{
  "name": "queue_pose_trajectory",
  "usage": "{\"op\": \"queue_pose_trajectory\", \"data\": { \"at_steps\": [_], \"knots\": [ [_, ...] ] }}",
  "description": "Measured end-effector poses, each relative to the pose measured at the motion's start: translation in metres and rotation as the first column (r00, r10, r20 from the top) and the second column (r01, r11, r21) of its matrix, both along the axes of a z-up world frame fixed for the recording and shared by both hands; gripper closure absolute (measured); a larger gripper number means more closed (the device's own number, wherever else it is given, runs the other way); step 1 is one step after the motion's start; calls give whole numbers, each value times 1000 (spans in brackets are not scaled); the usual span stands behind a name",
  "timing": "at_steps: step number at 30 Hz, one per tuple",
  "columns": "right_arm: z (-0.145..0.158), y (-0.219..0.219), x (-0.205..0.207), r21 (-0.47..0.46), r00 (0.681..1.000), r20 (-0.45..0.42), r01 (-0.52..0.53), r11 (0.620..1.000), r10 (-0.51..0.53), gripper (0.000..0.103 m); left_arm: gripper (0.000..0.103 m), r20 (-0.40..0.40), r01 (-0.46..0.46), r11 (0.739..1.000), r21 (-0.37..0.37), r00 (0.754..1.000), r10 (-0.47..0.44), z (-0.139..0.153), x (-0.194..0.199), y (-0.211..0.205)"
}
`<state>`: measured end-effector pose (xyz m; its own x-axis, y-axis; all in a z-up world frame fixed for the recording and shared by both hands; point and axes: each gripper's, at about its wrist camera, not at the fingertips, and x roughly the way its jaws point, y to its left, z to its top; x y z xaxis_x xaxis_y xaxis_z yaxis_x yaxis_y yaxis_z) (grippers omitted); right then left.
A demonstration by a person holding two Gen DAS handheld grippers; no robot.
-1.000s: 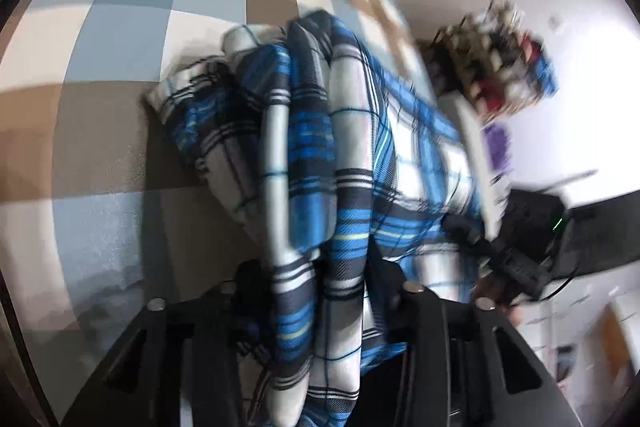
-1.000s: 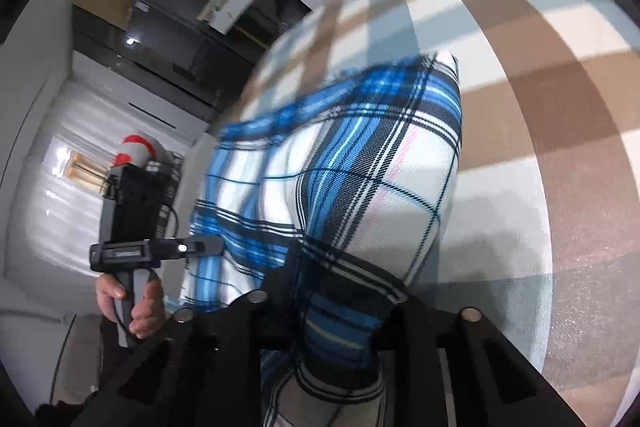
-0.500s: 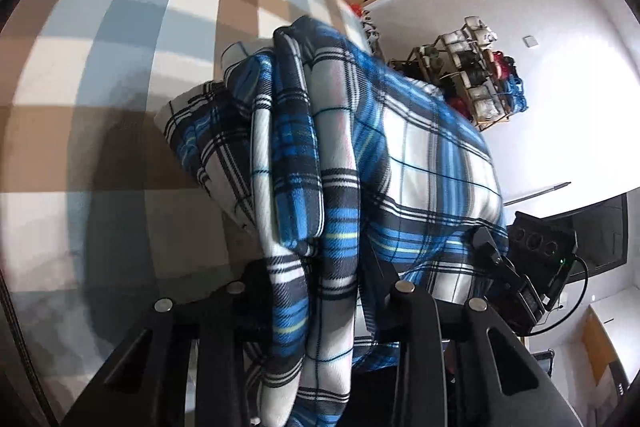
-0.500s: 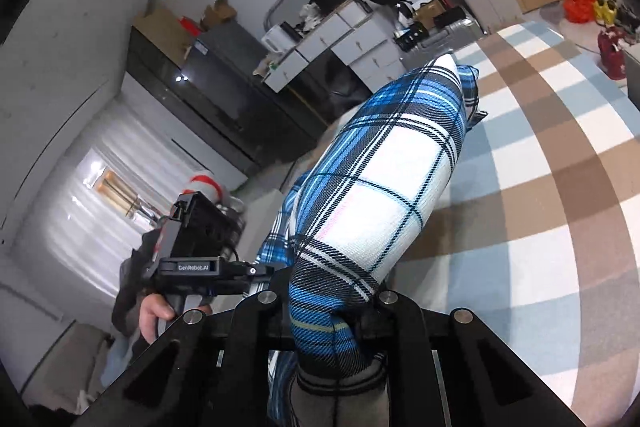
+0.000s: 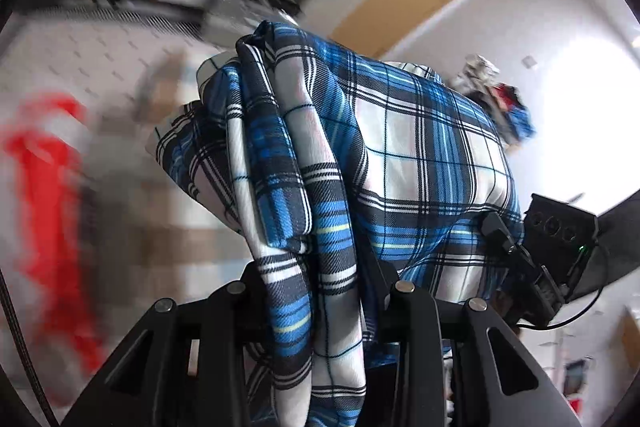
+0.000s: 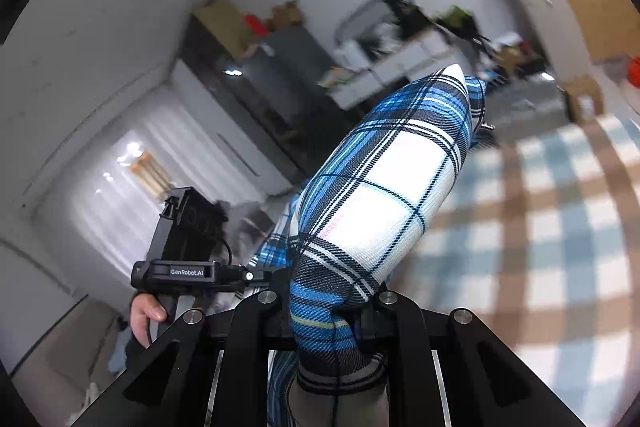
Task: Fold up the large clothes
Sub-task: 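Lift the plaid shirt bundle off the bedspread with both grippers, then carry the bundle to the grey dresser and place it on the clothes stack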
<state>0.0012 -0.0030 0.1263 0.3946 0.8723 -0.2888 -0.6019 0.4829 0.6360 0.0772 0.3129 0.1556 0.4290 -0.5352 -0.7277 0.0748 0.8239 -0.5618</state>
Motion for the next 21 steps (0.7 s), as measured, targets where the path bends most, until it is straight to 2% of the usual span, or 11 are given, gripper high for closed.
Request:
{"op": "queue_pose_trajectory", "data": {
  "at_steps": [2, 4, 6, 8, 10, 11, 14, 17, 18, 20, 21],
  "knots": [
    [13, 35, 12, 44, 999, -16, -36, 998, 37, 87, 76, 24, -76, 993, 89, 997, 74, 31, -7, 30],
    [24, 77, 22, 65, 996, -25, -80, 995, 82, 87, 76, 47, -143, 975, 173, 990, 136, 54, -14, 60],
    [31, 128, 31, 94, 989, -52, -133, 987, 139, 87, 76, 46, -197, 951, 239, 980, 191, 64, -18, 96],
    [28, 172, 39, 121, 979, -93, -167, 979, 179, 86, 76, 33, -245, 929, 278, 969, 246, 59, -22, 135],
    [9, 223, 50, 155, 955, -180, -209, 965, 236, 86, 76, 11, -270, 910, 315, 960, 281, 41, -23, 162],
    [0, 240, 53, 152, 945, -208, -223, 963, 252, 86, 76, -14, -283, 902, 325, 953, 304, 24, -23, 184],
    [-52, 304, 57, 83, 898, -325, -286, 955, 297, 86, 76, -84, -308, 898, 313, 933, 349, -32, -23, 226],
    [-119, 340, 57, -20, 839, -464, -332, 943, 285, 86, 76, -188, -330, 909, 254, 905, 382, -106, -29, 264],
    [-135, 345, 56, -33, 823, -488, -349, 936, 290, 82, 75, -202, -336, 910, 242, 900, 386, -116, -28, 269],
    [-143, 347, 56, -25, 821, -479, -368, 929, 312, 75, 68, -205, -345, 930, 126, 908, 364, -138, -33, 280],
    [-142, 347, 56, -40, 825, -463, -385, 922, 324, 71, 59, -193, -346, 934, 94, 914, 358, -141, -35, 288]
  ]
}}
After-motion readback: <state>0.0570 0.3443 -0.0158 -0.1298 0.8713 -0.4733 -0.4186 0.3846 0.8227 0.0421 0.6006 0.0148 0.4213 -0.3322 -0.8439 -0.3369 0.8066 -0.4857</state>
